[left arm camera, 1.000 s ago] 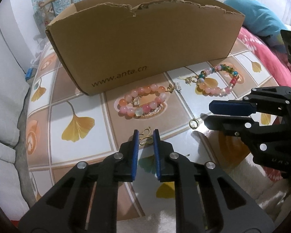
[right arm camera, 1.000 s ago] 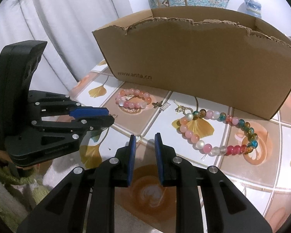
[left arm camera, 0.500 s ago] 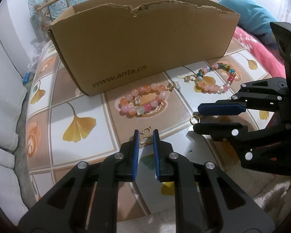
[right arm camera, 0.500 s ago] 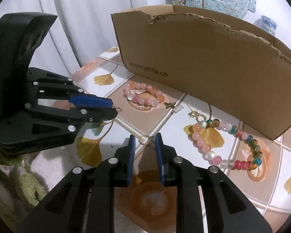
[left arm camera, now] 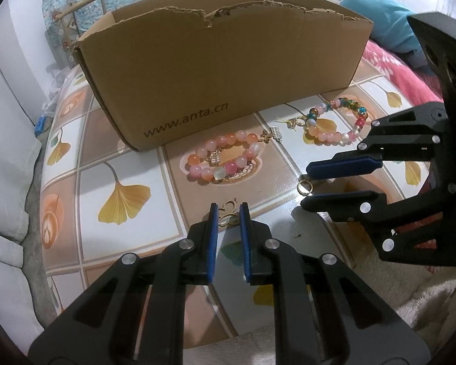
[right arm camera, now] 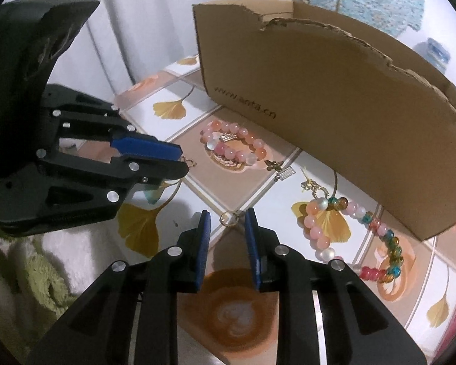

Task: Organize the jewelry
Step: 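Close the right tool on the small gold ring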

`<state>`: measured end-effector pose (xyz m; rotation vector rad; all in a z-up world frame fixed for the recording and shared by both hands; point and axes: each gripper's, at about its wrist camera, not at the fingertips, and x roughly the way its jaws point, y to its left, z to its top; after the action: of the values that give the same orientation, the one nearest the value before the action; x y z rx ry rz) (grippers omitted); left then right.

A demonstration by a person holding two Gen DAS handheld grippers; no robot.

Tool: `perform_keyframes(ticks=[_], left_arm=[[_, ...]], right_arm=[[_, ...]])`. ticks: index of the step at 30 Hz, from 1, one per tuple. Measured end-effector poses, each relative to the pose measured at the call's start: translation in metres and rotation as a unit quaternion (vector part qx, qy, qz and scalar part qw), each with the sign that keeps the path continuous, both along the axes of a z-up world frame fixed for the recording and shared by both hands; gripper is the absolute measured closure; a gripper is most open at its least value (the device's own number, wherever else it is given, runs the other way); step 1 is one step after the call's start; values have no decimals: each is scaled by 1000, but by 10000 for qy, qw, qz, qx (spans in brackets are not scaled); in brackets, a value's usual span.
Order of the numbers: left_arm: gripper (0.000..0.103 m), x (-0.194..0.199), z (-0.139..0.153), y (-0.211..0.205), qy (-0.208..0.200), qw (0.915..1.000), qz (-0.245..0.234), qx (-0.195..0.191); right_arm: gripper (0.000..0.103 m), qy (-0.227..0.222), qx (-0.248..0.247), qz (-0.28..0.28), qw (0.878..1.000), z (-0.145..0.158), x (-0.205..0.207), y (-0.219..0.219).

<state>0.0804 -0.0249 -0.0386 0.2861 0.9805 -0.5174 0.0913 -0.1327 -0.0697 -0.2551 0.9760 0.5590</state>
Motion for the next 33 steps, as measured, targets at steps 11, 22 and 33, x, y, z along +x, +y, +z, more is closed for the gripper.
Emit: perform_keyframes(ticks=[11,22,33], left_arm=[[90,0,0,0,0,10000,-11,-1],[90,0,0,1,5,10000,-25,-20],[85,3,2,1,159,9998,-17,-104]], right_arm=[[90,259,-54,165,9995,3,4,2],[94,331,75,83,9994,4,3,0],[94,289,260,-167,9991,9,-2,-17]])
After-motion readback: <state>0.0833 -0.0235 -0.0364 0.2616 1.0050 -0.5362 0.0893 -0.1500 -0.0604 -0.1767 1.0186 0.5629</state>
